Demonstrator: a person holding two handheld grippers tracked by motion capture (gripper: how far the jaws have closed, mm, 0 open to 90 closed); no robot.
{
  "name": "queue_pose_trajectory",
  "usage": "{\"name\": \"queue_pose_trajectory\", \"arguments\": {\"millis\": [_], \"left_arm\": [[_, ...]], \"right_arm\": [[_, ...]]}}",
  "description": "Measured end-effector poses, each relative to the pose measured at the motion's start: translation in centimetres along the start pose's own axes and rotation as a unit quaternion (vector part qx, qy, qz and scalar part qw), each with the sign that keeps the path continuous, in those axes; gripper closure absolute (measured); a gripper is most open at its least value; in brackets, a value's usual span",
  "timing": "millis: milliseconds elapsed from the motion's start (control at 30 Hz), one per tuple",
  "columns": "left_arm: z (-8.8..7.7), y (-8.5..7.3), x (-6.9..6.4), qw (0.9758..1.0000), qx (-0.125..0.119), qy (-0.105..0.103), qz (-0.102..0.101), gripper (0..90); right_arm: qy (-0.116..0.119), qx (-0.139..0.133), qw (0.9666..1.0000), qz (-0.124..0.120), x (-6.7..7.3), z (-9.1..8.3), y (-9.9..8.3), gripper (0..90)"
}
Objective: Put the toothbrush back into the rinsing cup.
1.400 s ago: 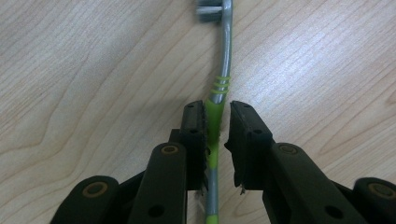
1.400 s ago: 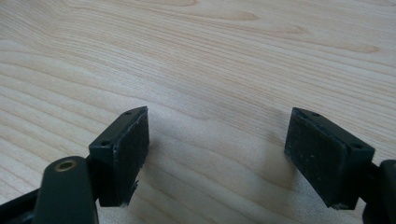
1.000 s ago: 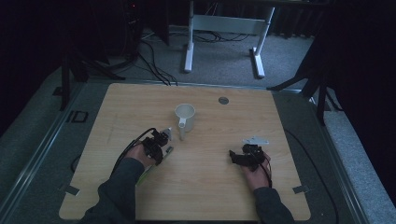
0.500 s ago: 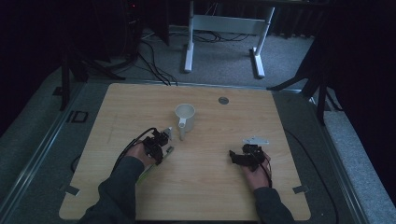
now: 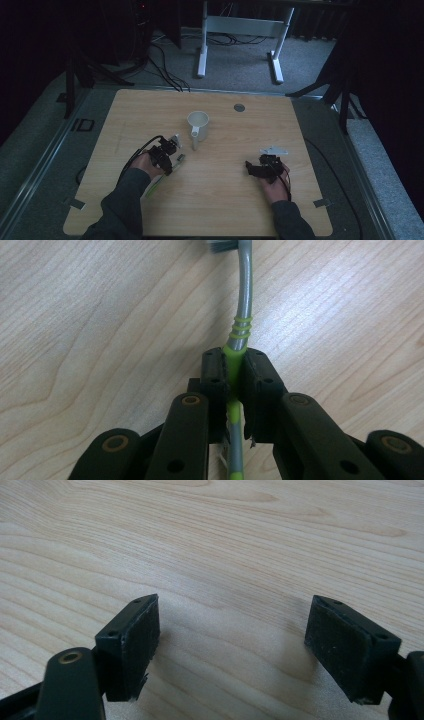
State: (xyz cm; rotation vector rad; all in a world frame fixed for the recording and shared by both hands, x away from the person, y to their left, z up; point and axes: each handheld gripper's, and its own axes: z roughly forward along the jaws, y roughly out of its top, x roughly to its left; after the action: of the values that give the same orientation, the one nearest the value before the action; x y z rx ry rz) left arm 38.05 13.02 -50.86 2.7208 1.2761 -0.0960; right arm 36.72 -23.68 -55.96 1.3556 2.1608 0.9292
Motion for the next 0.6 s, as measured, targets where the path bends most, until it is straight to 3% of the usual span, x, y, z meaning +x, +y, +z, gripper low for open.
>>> {"name": "queue_pose_trajectory", "arguments": {"millis": [600], "left_arm": [[-2.5, -0.8, -0.2, 0.9987, -0.05, 0.002, -0.005, 81.2]], "right_arm": [[0.0, 0.0, 1.0, 0.0, 0.0, 0.0, 0.0, 21.6]]}}
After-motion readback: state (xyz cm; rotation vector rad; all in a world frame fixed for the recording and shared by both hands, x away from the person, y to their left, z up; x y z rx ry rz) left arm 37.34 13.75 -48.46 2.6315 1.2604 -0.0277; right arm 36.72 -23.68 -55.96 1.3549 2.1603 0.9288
